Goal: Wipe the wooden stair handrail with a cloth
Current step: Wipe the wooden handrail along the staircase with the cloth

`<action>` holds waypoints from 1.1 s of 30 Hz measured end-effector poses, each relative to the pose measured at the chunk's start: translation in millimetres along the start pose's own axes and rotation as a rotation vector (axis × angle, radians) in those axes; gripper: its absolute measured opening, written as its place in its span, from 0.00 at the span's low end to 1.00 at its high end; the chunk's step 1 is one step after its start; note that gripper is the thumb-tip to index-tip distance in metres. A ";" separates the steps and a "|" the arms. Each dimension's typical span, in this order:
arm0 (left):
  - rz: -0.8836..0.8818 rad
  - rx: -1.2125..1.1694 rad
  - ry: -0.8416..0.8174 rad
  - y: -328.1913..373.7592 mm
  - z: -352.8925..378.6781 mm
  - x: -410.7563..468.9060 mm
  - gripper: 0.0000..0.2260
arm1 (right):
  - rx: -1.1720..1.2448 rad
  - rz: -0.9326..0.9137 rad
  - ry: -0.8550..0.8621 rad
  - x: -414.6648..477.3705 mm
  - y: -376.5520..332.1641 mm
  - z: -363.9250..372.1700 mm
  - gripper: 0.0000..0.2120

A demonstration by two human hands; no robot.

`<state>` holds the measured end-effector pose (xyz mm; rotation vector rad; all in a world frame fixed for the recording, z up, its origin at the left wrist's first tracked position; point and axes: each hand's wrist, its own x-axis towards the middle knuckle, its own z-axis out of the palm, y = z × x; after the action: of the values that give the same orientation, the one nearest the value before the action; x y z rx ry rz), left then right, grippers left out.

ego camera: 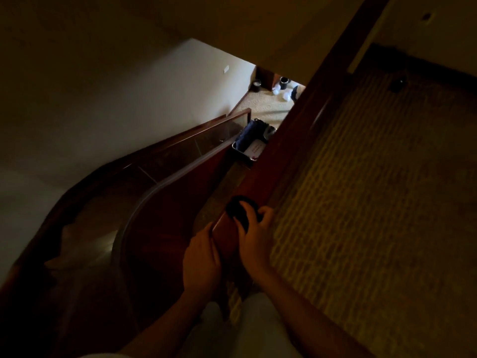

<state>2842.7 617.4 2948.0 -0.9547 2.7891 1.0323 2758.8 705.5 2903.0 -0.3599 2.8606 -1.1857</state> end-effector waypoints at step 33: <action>0.369 0.140 -0.073 -12.8 8.7 7.5 0.26 | 0.656 0.593 0.061 -33.9 12.0 -0.1 0.17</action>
<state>2842.0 611.0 2932.1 -0.3873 2.9919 0.8610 2789.4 721.4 2892.4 0.5059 2.1557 -1.8449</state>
